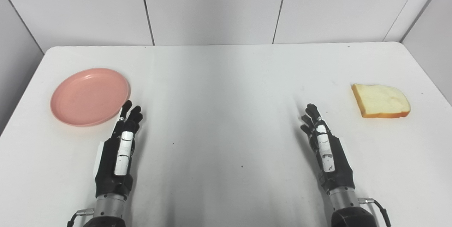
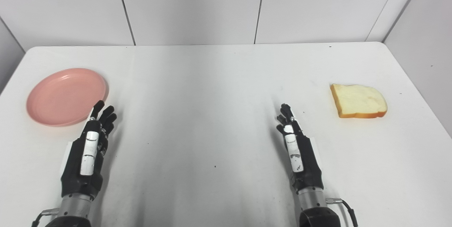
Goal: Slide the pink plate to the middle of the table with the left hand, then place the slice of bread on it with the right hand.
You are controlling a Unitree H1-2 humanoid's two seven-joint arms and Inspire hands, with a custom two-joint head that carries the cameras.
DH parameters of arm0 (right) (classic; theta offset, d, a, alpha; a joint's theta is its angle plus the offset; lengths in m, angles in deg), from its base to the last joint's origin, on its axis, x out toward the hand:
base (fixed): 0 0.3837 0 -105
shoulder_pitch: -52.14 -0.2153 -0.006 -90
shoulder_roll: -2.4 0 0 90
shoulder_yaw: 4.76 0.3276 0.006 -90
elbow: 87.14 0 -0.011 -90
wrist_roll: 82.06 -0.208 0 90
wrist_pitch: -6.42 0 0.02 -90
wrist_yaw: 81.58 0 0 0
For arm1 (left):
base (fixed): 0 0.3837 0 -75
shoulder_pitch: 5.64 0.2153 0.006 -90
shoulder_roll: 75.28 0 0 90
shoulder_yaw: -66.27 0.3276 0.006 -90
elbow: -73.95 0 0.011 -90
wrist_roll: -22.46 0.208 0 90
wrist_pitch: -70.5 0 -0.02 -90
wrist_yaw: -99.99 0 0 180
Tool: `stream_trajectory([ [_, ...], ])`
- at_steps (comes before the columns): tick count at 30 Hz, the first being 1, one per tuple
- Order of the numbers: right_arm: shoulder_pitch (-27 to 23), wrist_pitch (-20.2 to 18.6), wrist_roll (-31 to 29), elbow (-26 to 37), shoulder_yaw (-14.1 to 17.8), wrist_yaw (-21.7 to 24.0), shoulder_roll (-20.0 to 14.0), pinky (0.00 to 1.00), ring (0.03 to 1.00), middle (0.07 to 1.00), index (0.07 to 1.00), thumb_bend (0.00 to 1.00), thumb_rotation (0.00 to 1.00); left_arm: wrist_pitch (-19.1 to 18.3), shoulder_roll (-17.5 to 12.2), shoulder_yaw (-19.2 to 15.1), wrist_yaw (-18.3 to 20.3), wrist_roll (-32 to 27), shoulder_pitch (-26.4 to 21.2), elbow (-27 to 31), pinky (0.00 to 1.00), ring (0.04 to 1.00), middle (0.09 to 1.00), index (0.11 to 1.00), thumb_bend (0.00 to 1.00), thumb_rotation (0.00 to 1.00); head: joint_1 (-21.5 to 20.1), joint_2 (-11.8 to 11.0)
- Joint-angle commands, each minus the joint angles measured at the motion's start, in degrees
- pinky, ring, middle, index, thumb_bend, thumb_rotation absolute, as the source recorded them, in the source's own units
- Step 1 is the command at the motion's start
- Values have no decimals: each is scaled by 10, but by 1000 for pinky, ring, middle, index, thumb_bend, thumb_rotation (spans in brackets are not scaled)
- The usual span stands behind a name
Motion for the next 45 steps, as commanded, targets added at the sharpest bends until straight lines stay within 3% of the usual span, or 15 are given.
stream_trajectory([
  [1, -3, 2, -2, 11, 7, 7, 3, 931, 939, 956, 934, 838, 1000, 21, -1, 4, -1, 10, -2, 9, 979, 935, 929, 935, 774, 877, 8, 0],
  [12, -3, 14, -23, -7, 32, 29, -17, 934, 934, 957, 935, 844, 1000, 28, 17, 23, -11, 33, -2, 2, 946, 933, 929, 942, 750, 881, 64, -3],
  [29, -4, 27, -28, -20, 42, 43, -14, 925, 928, 954, 935, 839, 1000, 35, 14, 30, -15, 35, 0, -4, 948, 937, 934, 938, 731, 883, 64, -11],
  [37, -4, 42, -37, -42, 50, 52, -16, 937, 935, 956, 934, 833, 1000, 54, 19, 38, -20, 50, -1, -23, 942, 935, 929, 935, 706, 886, 94, -46],
  [45, -7, 85, -64, -96, 67, 78, -27, 942, 935, 962, 944, 794, 1000, 96, 32, 53, -33, 70, -1, -62, 915, 931, 929, 935, 581, 877, 131, -79],
])
